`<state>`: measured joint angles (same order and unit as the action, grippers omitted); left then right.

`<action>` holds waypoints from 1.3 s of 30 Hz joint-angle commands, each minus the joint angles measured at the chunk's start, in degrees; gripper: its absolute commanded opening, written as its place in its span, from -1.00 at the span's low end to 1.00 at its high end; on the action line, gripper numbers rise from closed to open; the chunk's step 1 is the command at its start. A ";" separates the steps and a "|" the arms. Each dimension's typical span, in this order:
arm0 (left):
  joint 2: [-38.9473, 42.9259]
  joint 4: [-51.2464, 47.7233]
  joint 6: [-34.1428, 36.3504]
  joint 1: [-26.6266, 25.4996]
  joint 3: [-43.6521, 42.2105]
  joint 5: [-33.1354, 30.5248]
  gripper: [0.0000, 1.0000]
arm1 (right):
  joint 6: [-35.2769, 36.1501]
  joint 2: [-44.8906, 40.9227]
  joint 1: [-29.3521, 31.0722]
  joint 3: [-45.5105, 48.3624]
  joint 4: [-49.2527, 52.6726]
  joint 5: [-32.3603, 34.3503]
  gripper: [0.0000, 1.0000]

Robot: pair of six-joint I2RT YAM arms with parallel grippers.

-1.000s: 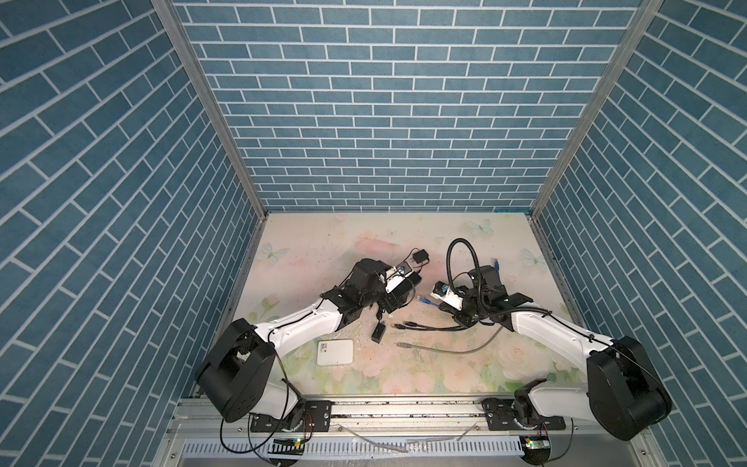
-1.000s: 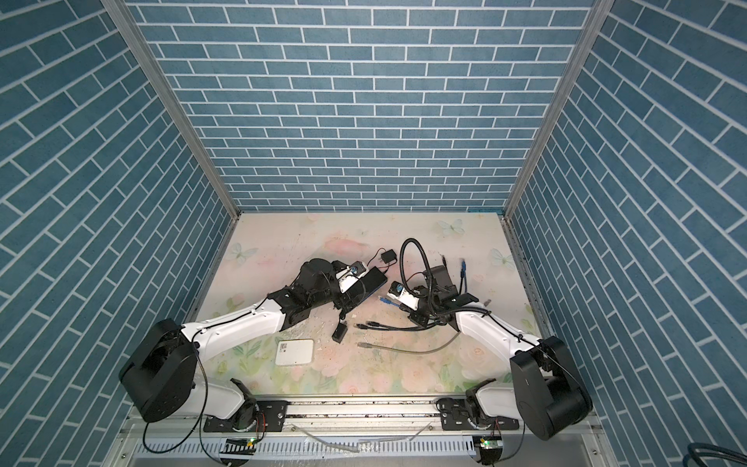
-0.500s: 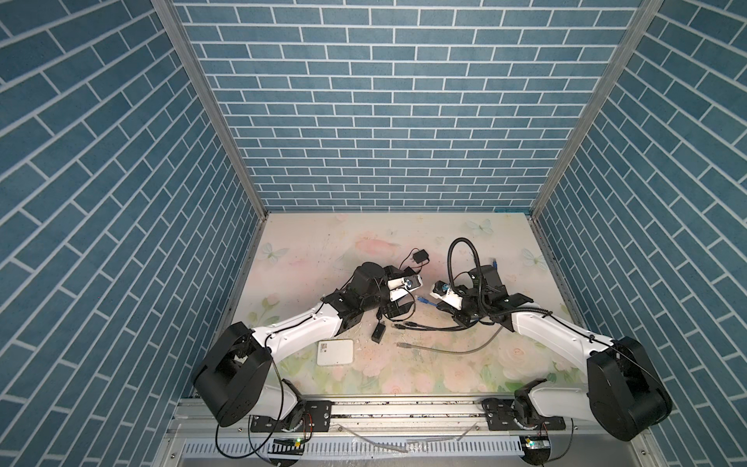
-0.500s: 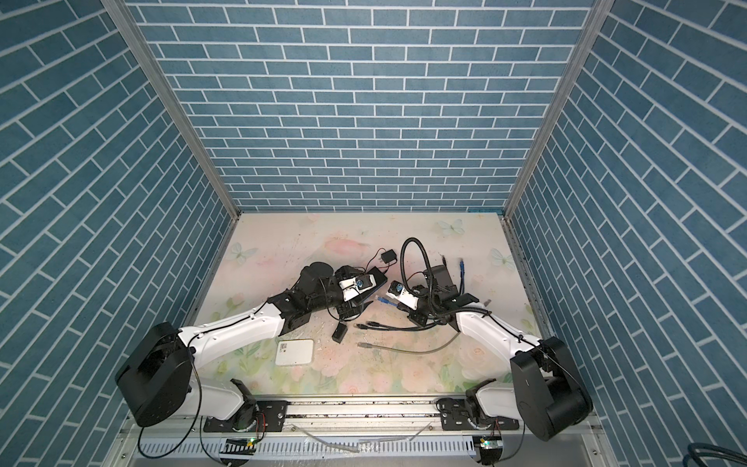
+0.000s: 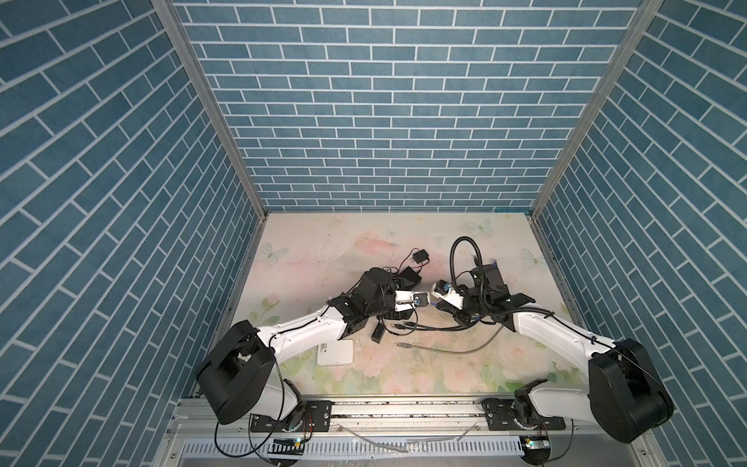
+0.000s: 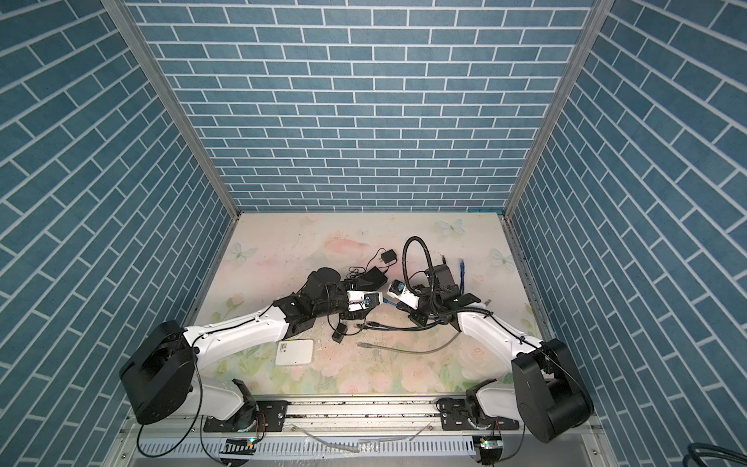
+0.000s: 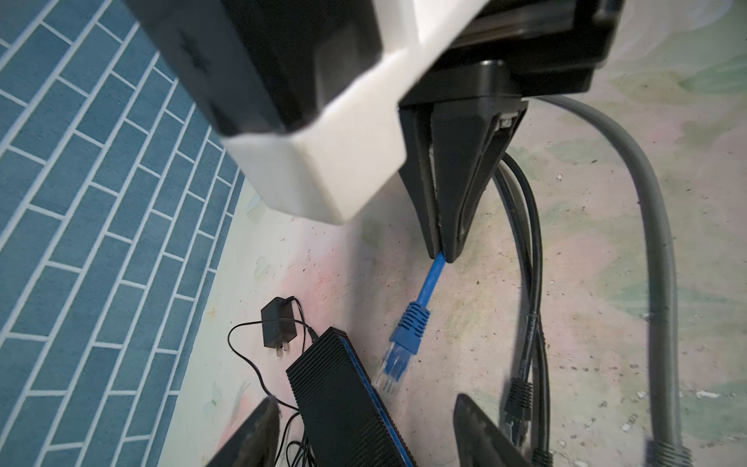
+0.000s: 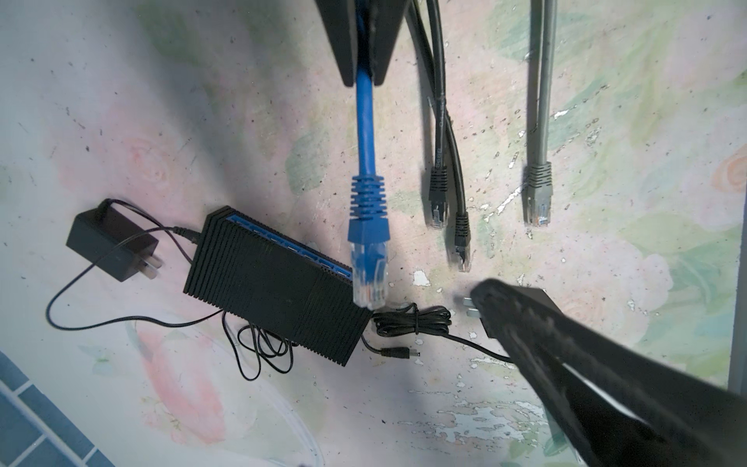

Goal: Insert the plug into the switch port

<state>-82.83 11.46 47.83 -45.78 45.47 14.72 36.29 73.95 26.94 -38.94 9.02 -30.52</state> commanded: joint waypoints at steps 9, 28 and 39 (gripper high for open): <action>-2.81 1.35 4.02 -0.63 -0.06 1.28 0.05 | 1.56 -2.06 -0.11 -1.13 3.10 -5.52 -1.00; -4.88 -0.98 5.58 -1.59 1.84 2.68 -0.39 | 2.58 -1.66 -0.11 -2.28 5.29 -6.79 -1.00; -5.22 -1.54 5.82 -1.97 2.16 2.46 -0.58 | 2.55 -1.62 -0.13 -2.15 3.82 -7.55 -1.00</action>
<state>-87.44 10.55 53.58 -47.35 46.37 16.38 36.45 73.03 26.94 -39.07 13.04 -35.94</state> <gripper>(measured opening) 0.210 0.066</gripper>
